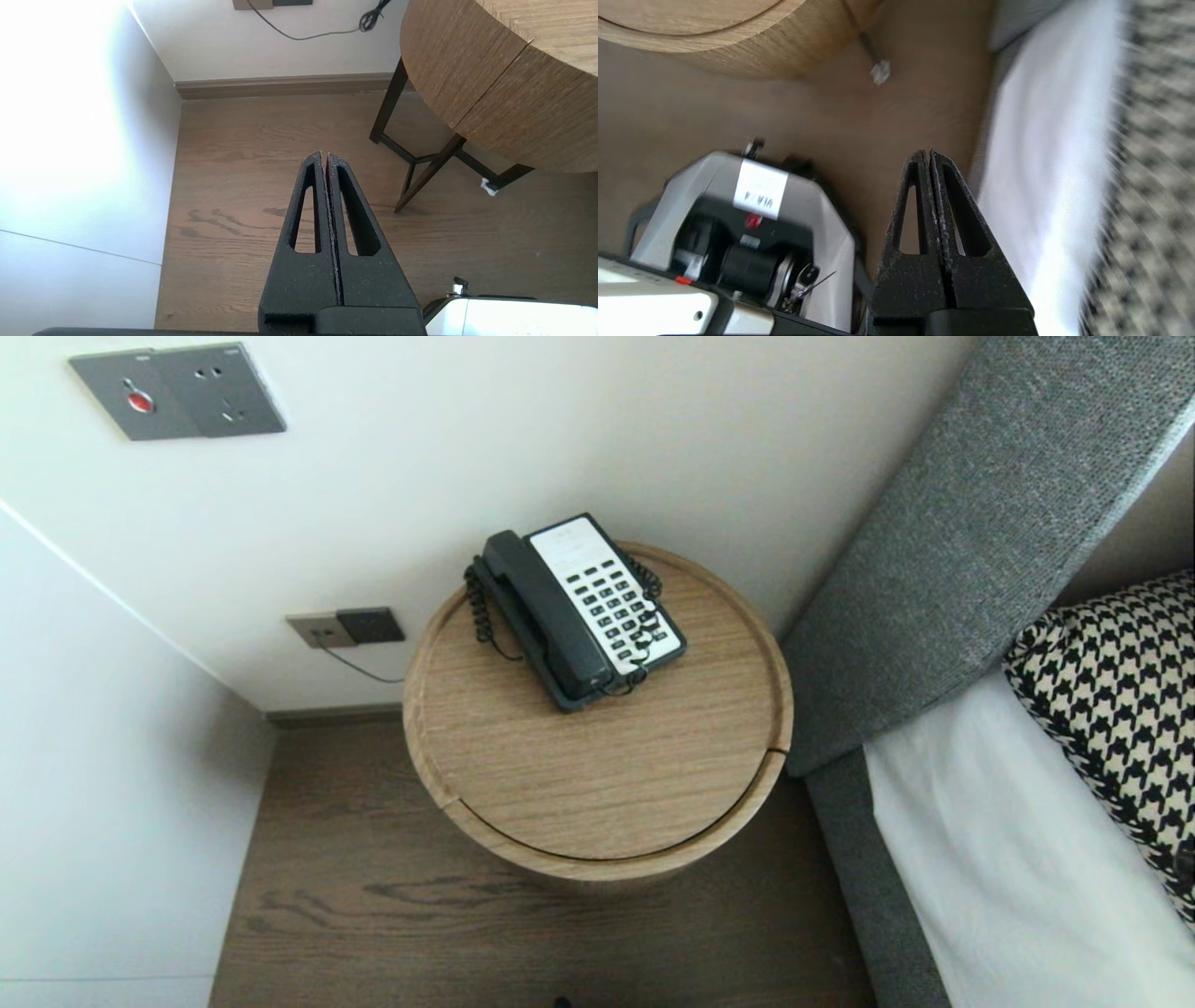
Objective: Open the nightstand drawer
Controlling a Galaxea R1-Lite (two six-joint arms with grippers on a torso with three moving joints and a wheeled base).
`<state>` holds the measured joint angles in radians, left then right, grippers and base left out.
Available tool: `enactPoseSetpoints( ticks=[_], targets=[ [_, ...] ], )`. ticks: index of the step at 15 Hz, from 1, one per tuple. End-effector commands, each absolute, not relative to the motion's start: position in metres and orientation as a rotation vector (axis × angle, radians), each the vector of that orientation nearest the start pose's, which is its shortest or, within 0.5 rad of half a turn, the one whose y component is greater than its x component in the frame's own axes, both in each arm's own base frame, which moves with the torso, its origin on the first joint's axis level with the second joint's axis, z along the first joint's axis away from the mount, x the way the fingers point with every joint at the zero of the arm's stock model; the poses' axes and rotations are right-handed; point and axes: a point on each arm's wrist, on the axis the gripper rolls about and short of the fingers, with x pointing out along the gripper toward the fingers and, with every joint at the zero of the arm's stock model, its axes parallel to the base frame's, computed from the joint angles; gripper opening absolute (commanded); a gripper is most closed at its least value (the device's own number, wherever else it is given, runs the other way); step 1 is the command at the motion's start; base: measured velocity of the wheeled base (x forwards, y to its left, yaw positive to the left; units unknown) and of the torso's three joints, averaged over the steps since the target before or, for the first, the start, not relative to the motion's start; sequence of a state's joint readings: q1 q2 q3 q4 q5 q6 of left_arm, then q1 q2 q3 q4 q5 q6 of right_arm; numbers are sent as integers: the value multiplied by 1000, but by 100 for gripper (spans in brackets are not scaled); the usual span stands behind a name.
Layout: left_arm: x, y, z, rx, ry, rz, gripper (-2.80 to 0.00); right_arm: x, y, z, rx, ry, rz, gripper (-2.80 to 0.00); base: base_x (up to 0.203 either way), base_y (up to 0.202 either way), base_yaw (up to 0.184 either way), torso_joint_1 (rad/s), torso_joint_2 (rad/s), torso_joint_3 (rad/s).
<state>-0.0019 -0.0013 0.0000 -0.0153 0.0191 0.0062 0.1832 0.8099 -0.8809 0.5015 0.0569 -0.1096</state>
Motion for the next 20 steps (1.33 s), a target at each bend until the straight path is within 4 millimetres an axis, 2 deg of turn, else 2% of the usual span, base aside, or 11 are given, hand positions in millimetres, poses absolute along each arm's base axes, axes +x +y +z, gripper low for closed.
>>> enactPoseSetpoints(
  ticks=[1, 4, 7, 11, 16, 20],
  targets=[
    [-23, 0, 77, 6, -15, 18, -280, 119, 29, 253, -155, 593, 309, -280, 0, 0, 0, 0, 0, 0],
    [-23, 0, 77, 6, -15, 18, -280, 166, 55, 242, -163, 640, 387, -280, 0, 0, 0, 0, 0, 0],
    [-23, 1, 77, 6, -15, 17, -280, 197, 88, 234, -184, 628, 464, -280, 0, 0, 0, 0, 0, 0],
    [-23, 0, 77, 6, -15, 18, -280, 224, 118, 240, -208, 607, 497, -280, 0, 0, 0, 0, 0, 0],
    [-23, 0, 77, 6, -15, 18, -280, 253, 136, 219, -228, 657, 499, -280, 0, 0, 0, 0, 0, 0],
    [-23, 0, 77, 6, -15, 18, -280, 256, 144, 221, -233, 640, 516, -280, 0, 0, 0, 0, 0, 0]
  ],
)
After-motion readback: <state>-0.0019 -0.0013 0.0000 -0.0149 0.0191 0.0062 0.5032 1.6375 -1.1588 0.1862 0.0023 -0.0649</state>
